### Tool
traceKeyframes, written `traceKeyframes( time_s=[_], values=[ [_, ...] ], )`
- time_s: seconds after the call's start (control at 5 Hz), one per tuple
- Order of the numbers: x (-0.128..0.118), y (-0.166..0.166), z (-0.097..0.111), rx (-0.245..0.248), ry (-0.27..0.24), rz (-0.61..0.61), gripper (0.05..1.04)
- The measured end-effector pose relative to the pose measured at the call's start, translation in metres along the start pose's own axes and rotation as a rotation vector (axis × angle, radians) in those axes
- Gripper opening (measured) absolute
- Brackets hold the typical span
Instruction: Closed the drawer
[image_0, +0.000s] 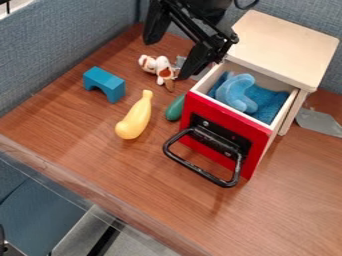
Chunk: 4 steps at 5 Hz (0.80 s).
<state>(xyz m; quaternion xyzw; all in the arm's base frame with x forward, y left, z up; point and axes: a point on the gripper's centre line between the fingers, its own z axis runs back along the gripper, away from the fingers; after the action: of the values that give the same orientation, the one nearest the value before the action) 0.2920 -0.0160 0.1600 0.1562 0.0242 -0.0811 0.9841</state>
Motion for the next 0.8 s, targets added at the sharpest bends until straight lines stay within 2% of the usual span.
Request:
traceKeyframes(
  time_s=[0.2,0.4,0.6,0.8],
  values=[
    [-0.001,-0.003,-0.008,-0.003,0.024,-0.005,1.0],
    [-0.006,-0.019,-0.017,-0.021,0.023,-0.039,1.0],
    [-0.009,-0.033,-0.018,-0.023,-0.022,-0.071,1.0],
    [-0.011,-0.046,-0.024,-0.07,-0.125,-0.097,1.0]
  ],
)
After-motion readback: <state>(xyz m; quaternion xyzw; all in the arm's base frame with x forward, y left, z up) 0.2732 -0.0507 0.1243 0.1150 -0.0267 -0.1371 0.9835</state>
